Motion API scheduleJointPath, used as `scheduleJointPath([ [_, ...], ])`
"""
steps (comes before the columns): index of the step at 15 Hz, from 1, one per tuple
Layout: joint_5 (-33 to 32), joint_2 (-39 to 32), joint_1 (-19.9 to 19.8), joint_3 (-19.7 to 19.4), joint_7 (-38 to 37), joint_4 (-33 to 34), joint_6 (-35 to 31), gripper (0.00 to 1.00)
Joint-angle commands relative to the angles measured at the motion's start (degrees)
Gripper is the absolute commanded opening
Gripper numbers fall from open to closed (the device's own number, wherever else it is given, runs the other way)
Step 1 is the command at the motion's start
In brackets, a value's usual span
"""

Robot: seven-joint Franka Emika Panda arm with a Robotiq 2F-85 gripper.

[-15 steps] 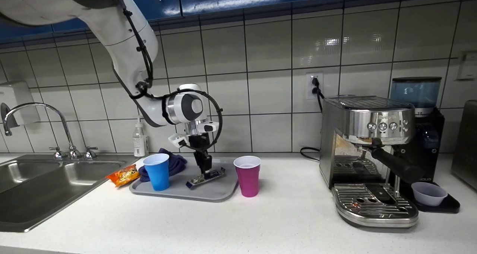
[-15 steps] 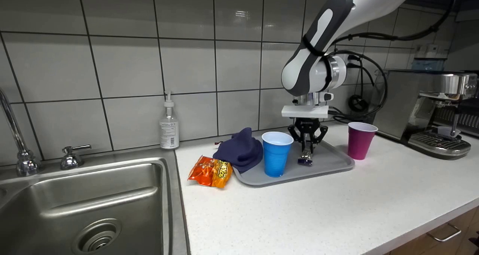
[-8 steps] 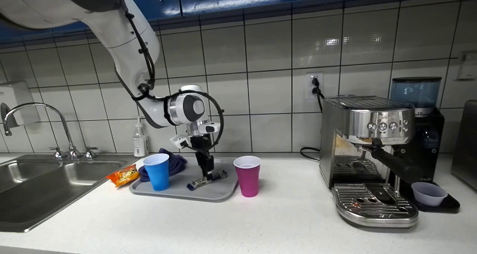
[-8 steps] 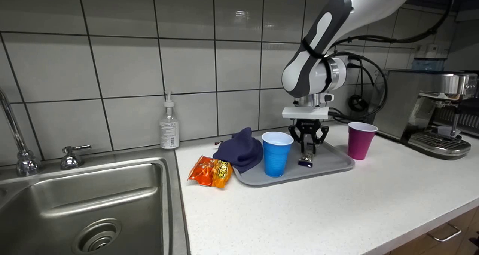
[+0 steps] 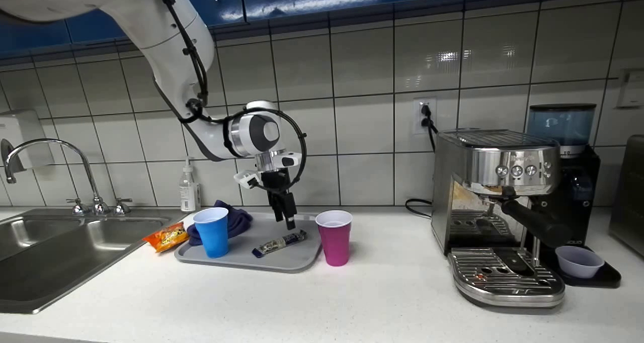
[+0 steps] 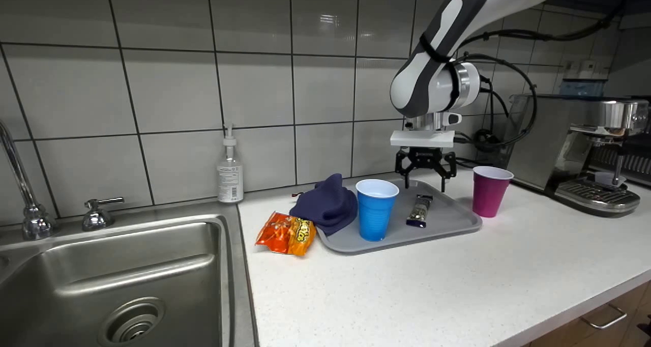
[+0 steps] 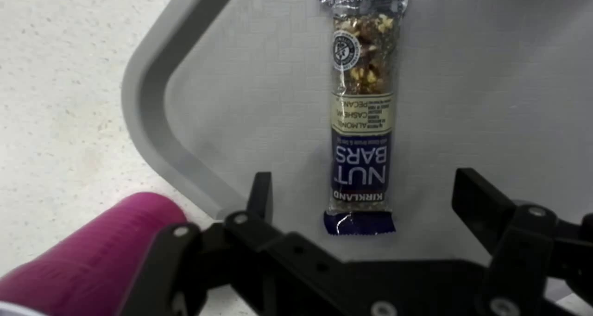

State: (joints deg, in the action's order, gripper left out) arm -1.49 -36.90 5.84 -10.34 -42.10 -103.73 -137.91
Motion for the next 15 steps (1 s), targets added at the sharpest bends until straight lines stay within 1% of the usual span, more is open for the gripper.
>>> scheduleJointPath([
  [1, -1.21, 6.32, -0.12, -0.30, 2.35, -6.49, -0.67, 1.00],
  [8, -5.23, 14.04, -0.17, -1.38, 4.98, -16.56, -3.45, 1.00],
  [12, -7.67, 18.27, -0.74, -1.60, 8.06, -22.70, -6.28, 1.00],
  [15, -8.24, 21.35, -1.40, -1.39, 10.75, -27.20, -8.05, 1.00],
])
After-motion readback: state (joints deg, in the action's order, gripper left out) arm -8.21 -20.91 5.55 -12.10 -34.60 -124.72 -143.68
